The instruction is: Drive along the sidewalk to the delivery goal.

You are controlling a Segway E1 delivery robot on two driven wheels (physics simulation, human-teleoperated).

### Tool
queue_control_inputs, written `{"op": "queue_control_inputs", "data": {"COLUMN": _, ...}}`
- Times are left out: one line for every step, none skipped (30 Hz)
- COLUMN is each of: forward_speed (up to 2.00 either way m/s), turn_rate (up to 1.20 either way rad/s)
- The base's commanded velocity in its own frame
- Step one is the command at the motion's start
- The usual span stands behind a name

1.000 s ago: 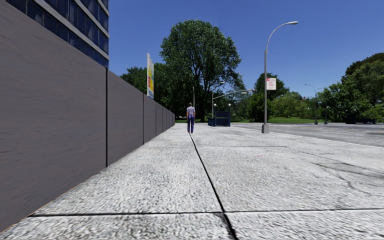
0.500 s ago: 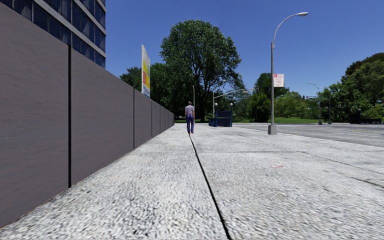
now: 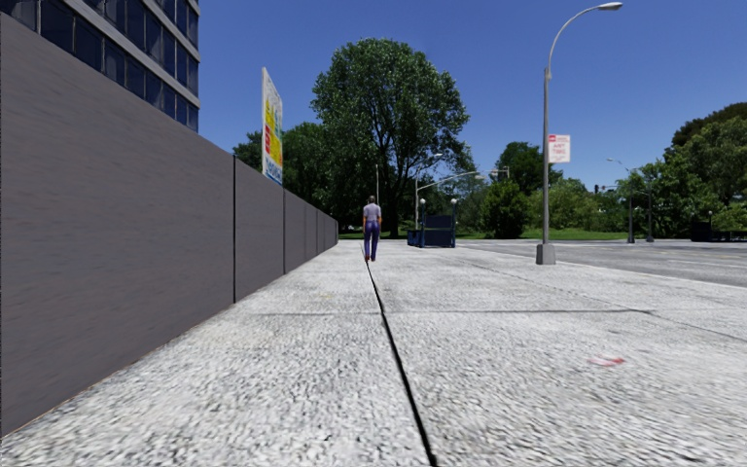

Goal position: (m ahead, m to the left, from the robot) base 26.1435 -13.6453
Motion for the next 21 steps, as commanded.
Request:
{"op": "queue_control_inputs", "data": {"forward_speed": 1.92, "turn_rate": 0.0}}
{"op": "queue_control_inputs", "data": {"forward_speed": 1.92, "turn_rate": 0.0}}
{"op": "queue_control_inputs", "data": {"forward_speed": 1.92, "turn_rate": 0.0}}
{"op": "queue_control_inputs", "data": {"forward_speed": 1.92, "turn_rate": 0.0}}
{"op": "queue_control_inputs", "data": {"forward_speed": 1.92, "turn_rate": 0.0}}
{"op": "queue_control_inputs", "data": {"forward_speed": 1.92, "turn_rate": 0.0}}
{"op": "queue_control_inputs", "data": {"forward_speed": 1.92, "turn_rate": 0.0}}
{"op": "queue_control_inputs", "data": {"forward_speed": 1.92, "turn_rate": 0.0}}
{"op": "queue_control_inputs", "data": {"forward_speed": 1.92, "turn_rate": 0.0}}
{"op": "queue_control_inputs", "data": {"forward_speed": 1.92, "turn_rate": 0.0}}
{"op": "queue_control_inputs", "data": {"forward_speed": 1.92, "turn_rate": 0.0}}
{"op": "queue_control_inputs", "data": {"forward_speed": 1.92, "turn_rate": 0.0}}
{"op": "queue_control_inputs", "data": {"forward_speed": 1.92, "turn_rate": 0.0}}
{"op": "queue_control_inputs", "data": {"forward_speed": 1.92, "turn_rate": 0.0}}
{"op": "queue_control_inputs", "data": {"forward_speed": 1.92, "turn_rate": 0.0}}
{"op": "queue_control_inputs", "data": {"forward_speed": 1.92, "turn_rate": 0.0}}
{"op": "queue_control_inputs", "data": {"forward_speed": 1.92, "turn_rate": 0.0}}
{"op": "queue_control_inputs", "data": {"forward_speed": 1.92, "turn_rate": 0.0}}
{"op": "queue_control_inputs", "data": {"forward_speed": 1.92, "turn_rate": 0.0}}
{"op": "queue_control_inputs", "data": {"forward_speed": 1.92, "turn_rate": 0.0}}
{"op": "queue_control_inputs", "data": {"forward_speed": 1.92, "turn_rate": 0.0}}
